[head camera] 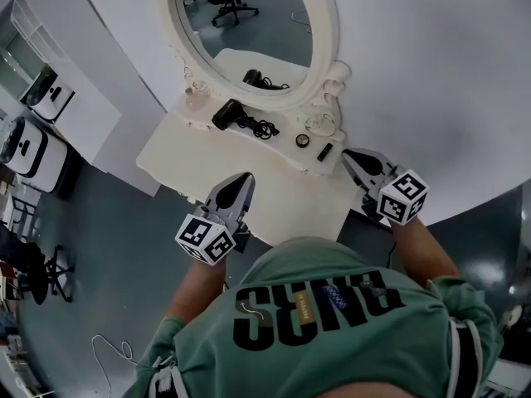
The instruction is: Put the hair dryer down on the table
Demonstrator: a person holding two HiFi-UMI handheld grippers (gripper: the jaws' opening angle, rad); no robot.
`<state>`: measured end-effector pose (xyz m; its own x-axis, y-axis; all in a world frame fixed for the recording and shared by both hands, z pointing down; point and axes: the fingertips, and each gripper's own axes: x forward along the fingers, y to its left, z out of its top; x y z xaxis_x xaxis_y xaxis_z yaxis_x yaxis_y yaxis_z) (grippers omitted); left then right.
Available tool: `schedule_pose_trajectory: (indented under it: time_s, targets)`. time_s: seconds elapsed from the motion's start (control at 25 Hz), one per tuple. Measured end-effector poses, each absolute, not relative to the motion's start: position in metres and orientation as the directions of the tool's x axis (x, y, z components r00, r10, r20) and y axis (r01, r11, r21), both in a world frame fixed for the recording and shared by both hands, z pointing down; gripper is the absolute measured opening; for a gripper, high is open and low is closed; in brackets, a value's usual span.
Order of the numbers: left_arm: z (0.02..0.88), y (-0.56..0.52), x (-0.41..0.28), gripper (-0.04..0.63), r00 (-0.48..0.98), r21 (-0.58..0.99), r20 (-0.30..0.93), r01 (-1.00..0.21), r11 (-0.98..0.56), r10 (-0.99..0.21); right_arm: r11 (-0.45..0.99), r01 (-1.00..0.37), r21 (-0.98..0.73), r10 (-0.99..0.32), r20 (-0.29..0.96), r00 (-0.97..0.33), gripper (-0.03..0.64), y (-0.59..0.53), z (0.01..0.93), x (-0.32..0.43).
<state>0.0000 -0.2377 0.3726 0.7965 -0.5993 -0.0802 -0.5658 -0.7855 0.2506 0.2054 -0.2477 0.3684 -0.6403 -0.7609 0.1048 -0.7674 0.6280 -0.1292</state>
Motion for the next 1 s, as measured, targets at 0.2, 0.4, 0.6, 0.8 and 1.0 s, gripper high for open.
schedule_pose_trajectory:
  time_s: [0.2, 0.4, 0.6, 0.8, 1.0]
  targets:
    - [0.383, -0.229, 0.002, 0.011, 0.788, 0.262, -0.069, -0.577, -0.773, -0.612, 0.636, -0.753, -0.17, -0.745, 0.122, -0.656, -0.006, -0.232, 0.391, 0.206]
    - [0.391, -0.223, 0.007, 0.011, 0.786, 0.287, -0.055, -0.579, -0.763, -0.616, 0.64, -0.746, -0.182, -0.736, 0.133, -0.664, -0.006, -0.229, 0.401, 0.203]
    - [0.393, -0.22, 0.005, 0.011, 0.789, 0.282, -0.058, -0.576, -0.768, -0.612, 0.639, -0.748, -0.178, -0.739, 0.128, -0.662, -0.006, -0.232, 0.395, 0.204]
    - [0.39, -0.221, 0.003, 0.011, 0.782, 0.283, -0.061, -0.582, -0.762, -0.62, 0.639, -0.75, -0.173, -0.74, 0.131, -0.66, -0.006, -0.235, 0.393, 0.204]
    - [0.392, -0.221, 0.002, 0.011, 0.782, 0.279, -0.056, -0.584, -0.762, -0.62, 0.641, -0.751, -0.157, -0.737, 0.145, -0.66, -0.006, -0.236, 0.395, 0.203]
